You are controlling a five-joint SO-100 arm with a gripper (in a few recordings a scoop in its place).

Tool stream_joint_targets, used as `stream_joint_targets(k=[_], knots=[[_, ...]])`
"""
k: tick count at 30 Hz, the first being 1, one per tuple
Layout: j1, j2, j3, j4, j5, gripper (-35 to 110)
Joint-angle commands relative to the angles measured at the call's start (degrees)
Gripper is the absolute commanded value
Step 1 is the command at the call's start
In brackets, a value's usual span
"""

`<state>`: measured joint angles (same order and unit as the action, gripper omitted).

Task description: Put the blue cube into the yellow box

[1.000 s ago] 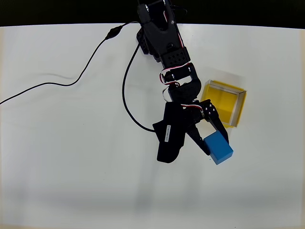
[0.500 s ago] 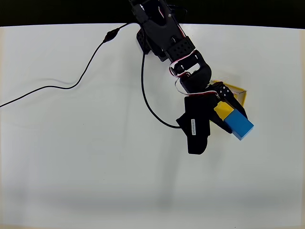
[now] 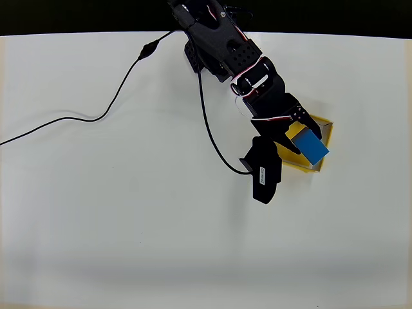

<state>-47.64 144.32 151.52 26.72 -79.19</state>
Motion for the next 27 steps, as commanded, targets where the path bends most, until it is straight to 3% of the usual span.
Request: stream_joint_targets(k=[1, 27], knots=[[-0.5, 1.7, -4.2, 2.5, 0.4, 13], [0.5, -15.8, -2.9, -8.3, 3.1, 16]])
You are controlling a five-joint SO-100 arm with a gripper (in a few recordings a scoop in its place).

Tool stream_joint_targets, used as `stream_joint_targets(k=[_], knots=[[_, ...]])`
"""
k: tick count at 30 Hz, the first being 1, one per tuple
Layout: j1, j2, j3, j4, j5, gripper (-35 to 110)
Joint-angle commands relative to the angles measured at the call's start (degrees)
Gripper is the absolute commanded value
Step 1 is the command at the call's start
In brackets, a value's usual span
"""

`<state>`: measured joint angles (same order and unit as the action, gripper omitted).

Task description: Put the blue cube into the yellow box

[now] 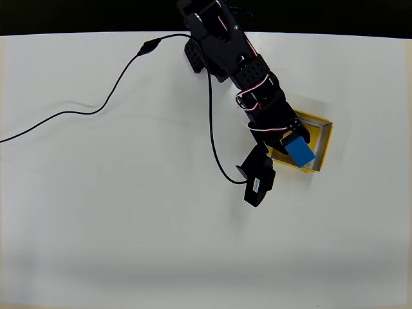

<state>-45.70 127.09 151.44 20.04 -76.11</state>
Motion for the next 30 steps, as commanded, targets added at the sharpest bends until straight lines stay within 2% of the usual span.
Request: stream_joint_targets(k=[1, 16, 25, 30], knots=[[-1.7, 1.4, -2.4, -2.0, 0.4, 17], [-2.7, 2.3, -0.2, -4.4, -0.9, 28], [-1.9, 5.8, -2.4, -6.7, -4.5, 28], [2.4, 9.4, -8.7, -6.9, -8.8, 22]])
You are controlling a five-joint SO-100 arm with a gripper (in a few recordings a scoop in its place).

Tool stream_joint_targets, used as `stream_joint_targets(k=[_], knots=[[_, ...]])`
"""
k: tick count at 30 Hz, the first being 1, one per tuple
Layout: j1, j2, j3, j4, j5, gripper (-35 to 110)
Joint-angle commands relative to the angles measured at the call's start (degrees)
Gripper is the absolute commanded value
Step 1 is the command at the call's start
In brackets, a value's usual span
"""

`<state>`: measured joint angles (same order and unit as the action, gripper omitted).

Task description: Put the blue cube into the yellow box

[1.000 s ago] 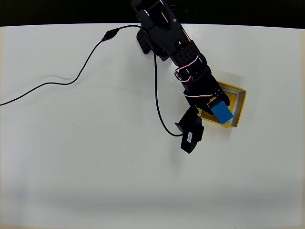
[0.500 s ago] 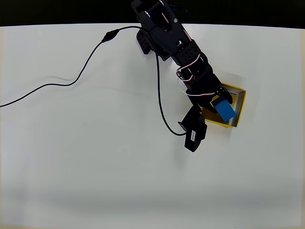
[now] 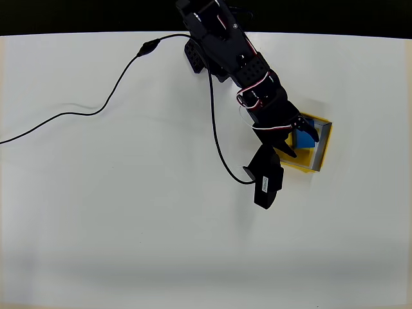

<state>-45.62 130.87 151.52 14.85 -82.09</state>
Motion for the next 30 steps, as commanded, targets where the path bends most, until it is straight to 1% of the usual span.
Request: stream_joint_targets(k=[1, 7, 15, 18, 20, 23, 30], knots=[[4.0, 5.8, -9.7, -2.5, -3.0, 20], [16.9, 6.5, -10.4, -4.6, -8.9, 9], [33.7, 9.4, -7.5, -0.3, -11.1, 1], [38.4, 13.5, -2.8, 2.0, -12.6, 0], [40.6, 18.5, 3.3, 1.8, -13.8, 0], [42.7, 26.9, 11.0, 6.4, -14.9, 0], [44.9, 47.4, 25.0, 22.6, -15.6, 0]])
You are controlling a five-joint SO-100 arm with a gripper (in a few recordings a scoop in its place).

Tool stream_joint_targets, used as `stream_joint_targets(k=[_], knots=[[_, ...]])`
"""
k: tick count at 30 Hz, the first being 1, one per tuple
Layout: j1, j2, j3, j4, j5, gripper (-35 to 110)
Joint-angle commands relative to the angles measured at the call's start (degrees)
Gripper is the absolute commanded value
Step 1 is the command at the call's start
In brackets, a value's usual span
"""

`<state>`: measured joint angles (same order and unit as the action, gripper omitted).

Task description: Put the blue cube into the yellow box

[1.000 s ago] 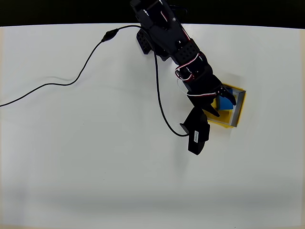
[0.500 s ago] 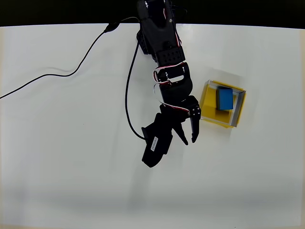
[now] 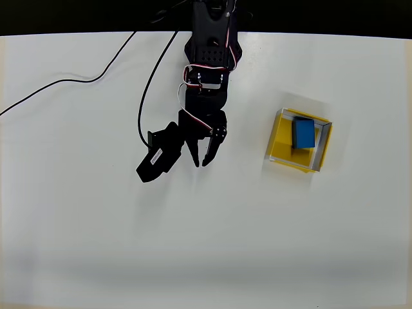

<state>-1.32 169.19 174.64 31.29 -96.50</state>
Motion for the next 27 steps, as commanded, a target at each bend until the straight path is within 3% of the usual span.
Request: stream_joint_targets(k=[1, 20, 27], knots=[[0.8, 11.1, 3.2, 7.9, -1.1, 0], [1.7, 22.4, 5.5, 46.4, 4.5, 0], [2.1, 22.4, 5.5, 46.3, 6.9, 0]])
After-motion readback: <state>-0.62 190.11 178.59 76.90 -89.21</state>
